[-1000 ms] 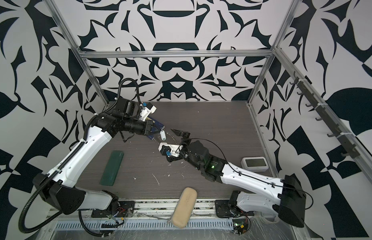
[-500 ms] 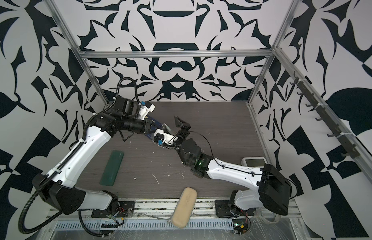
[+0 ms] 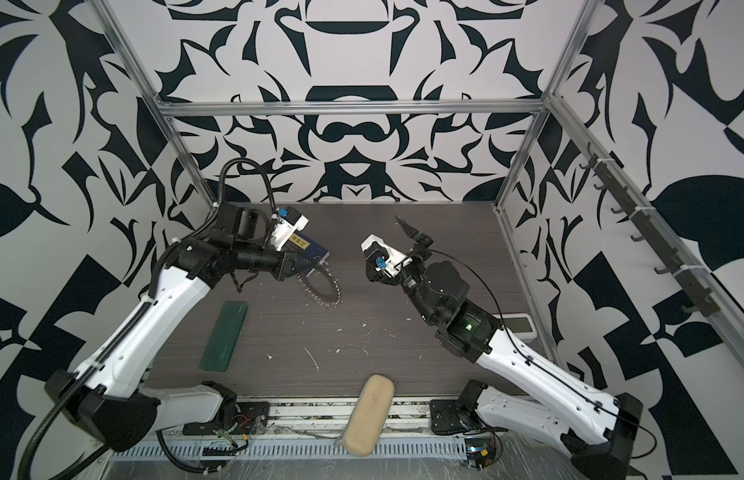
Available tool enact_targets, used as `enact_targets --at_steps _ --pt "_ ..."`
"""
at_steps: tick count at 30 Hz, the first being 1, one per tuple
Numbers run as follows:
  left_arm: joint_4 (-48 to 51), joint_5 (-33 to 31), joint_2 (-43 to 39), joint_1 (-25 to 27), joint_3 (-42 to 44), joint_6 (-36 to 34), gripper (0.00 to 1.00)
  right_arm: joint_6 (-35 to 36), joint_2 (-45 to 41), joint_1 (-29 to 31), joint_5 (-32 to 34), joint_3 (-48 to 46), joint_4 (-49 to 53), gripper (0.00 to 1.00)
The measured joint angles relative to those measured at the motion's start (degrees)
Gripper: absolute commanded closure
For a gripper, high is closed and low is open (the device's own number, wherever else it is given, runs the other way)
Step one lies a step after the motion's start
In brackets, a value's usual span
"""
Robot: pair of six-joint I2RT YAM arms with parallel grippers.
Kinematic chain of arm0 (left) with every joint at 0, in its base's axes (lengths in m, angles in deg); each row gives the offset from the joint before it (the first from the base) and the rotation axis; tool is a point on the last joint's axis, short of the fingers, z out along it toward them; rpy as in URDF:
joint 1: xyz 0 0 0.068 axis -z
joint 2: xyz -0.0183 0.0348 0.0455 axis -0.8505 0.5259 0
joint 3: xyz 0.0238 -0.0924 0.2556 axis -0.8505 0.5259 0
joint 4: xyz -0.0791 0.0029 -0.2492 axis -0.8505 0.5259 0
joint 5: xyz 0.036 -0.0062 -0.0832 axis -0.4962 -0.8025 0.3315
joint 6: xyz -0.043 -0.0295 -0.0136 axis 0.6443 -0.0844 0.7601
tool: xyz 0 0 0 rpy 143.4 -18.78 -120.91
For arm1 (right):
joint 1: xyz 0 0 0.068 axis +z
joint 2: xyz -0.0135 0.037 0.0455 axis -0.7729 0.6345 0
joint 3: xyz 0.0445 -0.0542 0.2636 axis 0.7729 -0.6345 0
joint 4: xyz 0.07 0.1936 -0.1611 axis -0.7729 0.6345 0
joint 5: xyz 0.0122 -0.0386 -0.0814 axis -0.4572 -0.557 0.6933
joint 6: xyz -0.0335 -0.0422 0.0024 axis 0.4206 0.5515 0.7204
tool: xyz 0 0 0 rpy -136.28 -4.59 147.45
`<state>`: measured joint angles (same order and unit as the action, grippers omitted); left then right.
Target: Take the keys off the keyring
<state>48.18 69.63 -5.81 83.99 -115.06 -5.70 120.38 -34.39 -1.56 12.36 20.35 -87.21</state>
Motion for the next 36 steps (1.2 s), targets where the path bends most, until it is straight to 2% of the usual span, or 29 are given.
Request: enact_targets --at_steps 3,7,13,19,33,36 --pt "-3.2 1.2 -6.6 0.0 4.7 -8.2 1.0 -2.6 0.1 -0.3 -10.5 0.0 4.0 0.19" --pt "-5.7 4.2 -11.7 0.0 8.9 -19.1 1.0 -5.8 3.0 -0.3 -23.0 1.0 7.5 0.38" --pt "-7.0 7.1 -14.0 0.0 12.2 -30.8 1.0 -8.7 9.1 -0.3 -33.5 3.3 9.9 0.54" --pt "-8.1 8.8 -14.3 0.0 12.6 -36.0 1.0 -10.0 11.7 -0.3 -38.9 5.7 10.2 0.69" --pt "-9.1 11.6 -13.6 0.0 12.7 -38.9 1.0 -10.1 16.2 0.0 -43.4 9.2 10.5 0.77" --pt "-9.1 11.8 -13.4 0.0 12.7 -38.9 1.0 -10.0 17.0 0.1 -43.8 9.9 10.7 0.81"
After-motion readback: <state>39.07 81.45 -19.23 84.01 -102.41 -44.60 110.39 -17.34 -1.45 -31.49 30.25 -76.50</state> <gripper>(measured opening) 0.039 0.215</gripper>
